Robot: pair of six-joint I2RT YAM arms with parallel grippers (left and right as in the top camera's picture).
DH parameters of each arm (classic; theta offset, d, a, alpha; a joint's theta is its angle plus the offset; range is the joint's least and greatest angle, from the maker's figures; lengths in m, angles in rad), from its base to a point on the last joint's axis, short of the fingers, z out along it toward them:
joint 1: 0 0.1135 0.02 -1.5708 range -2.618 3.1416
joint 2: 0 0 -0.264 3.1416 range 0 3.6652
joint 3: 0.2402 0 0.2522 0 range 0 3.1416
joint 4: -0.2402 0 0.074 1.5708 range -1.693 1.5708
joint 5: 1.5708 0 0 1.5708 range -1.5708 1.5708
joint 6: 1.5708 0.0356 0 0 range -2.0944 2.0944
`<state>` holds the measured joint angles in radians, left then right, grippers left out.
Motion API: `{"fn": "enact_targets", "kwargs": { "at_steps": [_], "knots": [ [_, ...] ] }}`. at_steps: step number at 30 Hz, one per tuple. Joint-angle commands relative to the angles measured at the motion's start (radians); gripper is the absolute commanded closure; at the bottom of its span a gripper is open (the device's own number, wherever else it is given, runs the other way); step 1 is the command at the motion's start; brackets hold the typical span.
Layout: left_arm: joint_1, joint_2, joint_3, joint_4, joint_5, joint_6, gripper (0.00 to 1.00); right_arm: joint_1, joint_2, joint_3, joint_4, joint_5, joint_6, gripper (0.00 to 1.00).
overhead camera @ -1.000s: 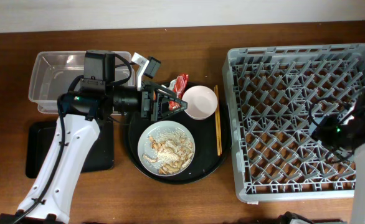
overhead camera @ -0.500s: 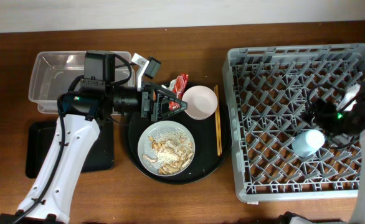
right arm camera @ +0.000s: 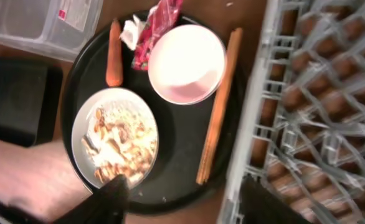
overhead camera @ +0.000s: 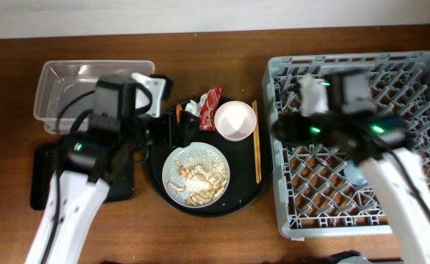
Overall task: Sort waste into correct bins and load items into the dishwasher rack
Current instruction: 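Grasp the pink bowl rim with the right gripper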
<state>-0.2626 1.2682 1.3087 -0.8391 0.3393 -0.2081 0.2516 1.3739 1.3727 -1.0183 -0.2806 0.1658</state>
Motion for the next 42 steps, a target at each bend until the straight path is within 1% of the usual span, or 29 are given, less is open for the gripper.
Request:
{"fn": "enact_targets", "kwargs": {
  "at_steps": [1,3,4,7,10,15,18,19,21,24,30,32,34,37,38,42],
  "knots": [
    [-0.005,-0.076,0.013,-0.013,-0.207,-0.038,0.01,0.096,0.169,0.002,0.071,0.122,0.109,0.51],
    [-0.005,-0.090,0.013,-0.016,-0.208,-0.038,0.01,0.118,0.255,0.002,0.108,0.202,0.165,0.55],
    [-0.005,-0.093,0.013,-0.016,-0.208,-0.038,0.01,0.126,0.310,0.002,0.137,0.231,0.192,0.55],
    [-0.005,-0.092,0.013,-0.023,-0.206,-0.038,0.01,0.131,0.437,0.002,0.230,0.225,0.193,0.55],
    [-0.005,-0.092,0.013,-0.048,-0.206,-0.038,0.01,0.131,0.510,0.002,0.280,0.242,0.192,0.56],
    [-0.005,-0.092,0.013,-0.068,-0.206,-0.038,0.01,0.130,0.547,0.002,0.341,0.306,0.192,0.57],
    [-0.005,-0.092,0.013,-0.068,-0.206,-0.038,0.01,0.131,0.548,0.002,0.362,0.308,0.192,0.65],
    [-0.005,-0.092,0.013,-0.068,-0.206,-0.038,0.01,0.131,0.548,0.002,0.362,0.308,0.193,0.66],
    [-0.005,-0.092,0.013,-0.068,-0.206,-0.038,0.01,0.131,0.551,0.002,0.361,0.308,0.193,0.66],
    [-0.005,-0.092,0.013,-0.068,-0.206,-0.038,0.01,0.130,0.573,0.001,0.361,0.317,0.234,0.66],
    [-0.005,-0.090,0.013,-0.091,-0.206,-0.038,0.01,0.131,0.584,0.001,0.373,0.314,0.236,0.67],
    [-0.005,-0.090,0.013,-0.098,-0.206,-0.038,0.01,0.131,0.587,0.001,0.373,0.315,0.237,0.74],
    [-0.005,-0.090,0.013,-0.098,-0.206,-0.038,0.01,0.134,0.601,0.001,0.372,0.312,0.244,0.75],
    [-0.005,-0.090,0.013,-0.098,-0.206,-0.038,0.01,0.141,0.607,0.001,0.380,0.316,0.243,0.95],
    [-0.005,-0.090,0.013,-0.098,-0.206,-0.038,0.01,0.141,0.605,0.003,0.384,0.315,0.243,0.96],
    [-0.005,-0.090,0.013,-0.098,-0.206,-0.038,0.01,0.141,0.544,0.029,0.358,0.316,0.231,0.96]
  ]
}}
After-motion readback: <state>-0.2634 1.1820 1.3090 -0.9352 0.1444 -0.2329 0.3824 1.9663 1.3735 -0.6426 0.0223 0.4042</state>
